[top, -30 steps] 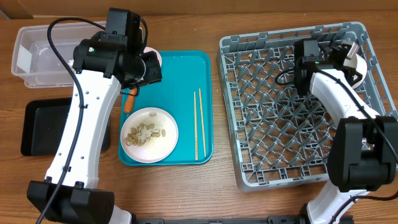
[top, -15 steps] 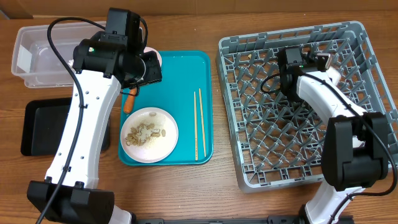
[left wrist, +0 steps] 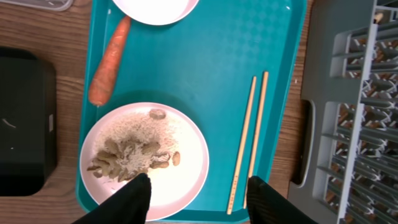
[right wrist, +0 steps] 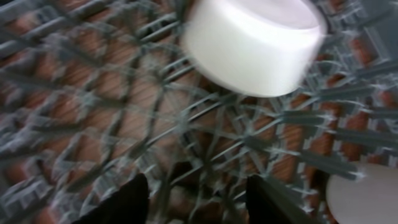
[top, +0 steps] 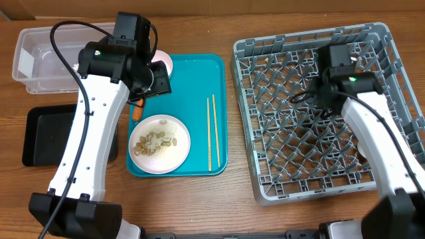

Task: Sort waste into correct bins and load items into the dishwasher
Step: 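Reach the right gripper to the pink bowl and grasp it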

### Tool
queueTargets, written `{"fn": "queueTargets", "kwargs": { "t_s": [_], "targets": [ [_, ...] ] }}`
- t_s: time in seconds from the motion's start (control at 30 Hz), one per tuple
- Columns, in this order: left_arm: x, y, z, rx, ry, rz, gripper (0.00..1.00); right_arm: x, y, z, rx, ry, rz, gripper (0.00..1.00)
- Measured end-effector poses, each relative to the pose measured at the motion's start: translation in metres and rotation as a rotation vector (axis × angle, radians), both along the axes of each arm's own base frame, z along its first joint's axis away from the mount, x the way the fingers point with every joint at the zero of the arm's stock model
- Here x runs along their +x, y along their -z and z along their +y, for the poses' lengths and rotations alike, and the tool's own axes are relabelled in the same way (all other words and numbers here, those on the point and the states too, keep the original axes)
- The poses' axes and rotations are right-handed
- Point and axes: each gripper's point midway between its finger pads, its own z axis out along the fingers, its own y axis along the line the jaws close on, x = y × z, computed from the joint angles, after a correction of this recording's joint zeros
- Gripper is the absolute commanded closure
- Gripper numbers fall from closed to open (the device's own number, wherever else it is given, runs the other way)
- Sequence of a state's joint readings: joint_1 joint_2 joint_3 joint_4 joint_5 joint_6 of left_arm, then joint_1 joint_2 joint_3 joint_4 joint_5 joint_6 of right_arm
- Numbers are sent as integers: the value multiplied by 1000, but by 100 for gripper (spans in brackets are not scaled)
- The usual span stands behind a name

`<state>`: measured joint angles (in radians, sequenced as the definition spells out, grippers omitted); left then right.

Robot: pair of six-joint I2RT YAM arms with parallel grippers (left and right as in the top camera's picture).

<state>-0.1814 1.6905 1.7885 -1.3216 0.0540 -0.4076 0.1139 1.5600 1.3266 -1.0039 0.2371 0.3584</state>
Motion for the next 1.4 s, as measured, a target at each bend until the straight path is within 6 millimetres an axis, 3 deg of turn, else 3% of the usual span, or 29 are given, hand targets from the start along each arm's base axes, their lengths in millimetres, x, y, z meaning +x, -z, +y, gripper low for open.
{"fn": "queueTargets", "kwargs": {
  "t_s": [0.07, 0.2, 0.27, 0.47, 0.57, 0.7, 0.77, 0.97, 1.03, 1.07, 1.13, 1.23, 1.4],
  "targets": [
    [3, 1, 2, 9, -4, -10, 45, -4, -7, 17, 88, -60, -12, 49],
    [27, 9, 6, 44, -25, -99, 44, -13, -20, 48, 246, -170, -21, 43],
    [33, 18, 9, 58, -32, -113, 50, -12, -22, 60, 290, -231, -26, 43],
    [30, 32, 23, 79, -76, -82, 44, -18, -30, 111, 372, -455, -44, 28],
    [19, 37, 57, 91, -176, -19, 39, -16, -45, 141, 384, -552, -66, 20],
    [-1, 31, 107, 103, -307, 22, 34, 6, -87, 196, 400, -693, -158, 16],
    [-10, 24, 132, 104, -378, 19, 34, 18, -99, 220, 409, -742, -187, 12],
    [-36, 20, 184, 103, -535, 54, 34, 67, -89, 303, 407, -885, -276, 5],
    [-41, 21, 194, 103, -565, 61, 34, 81, -84, 322, 393, -908, -329, 5],
    [-43, 21, 196, 103, -573, 68, 34, 95, -78, 342, 376, -926, -388, 5],
    [-45, 22, 195, 102, -573, 77, 34, 105, -71, 357, 372, -938, -430, 7],
    [-47, 22, 195, 102, -573, 85, 34, 123, -37, 385, 367, -956, -471, 13],
    [-50, 23, 194, 101, -571, 99, 34, 143, 25, 408, 368, -950, -476, 14]
  ]
}}
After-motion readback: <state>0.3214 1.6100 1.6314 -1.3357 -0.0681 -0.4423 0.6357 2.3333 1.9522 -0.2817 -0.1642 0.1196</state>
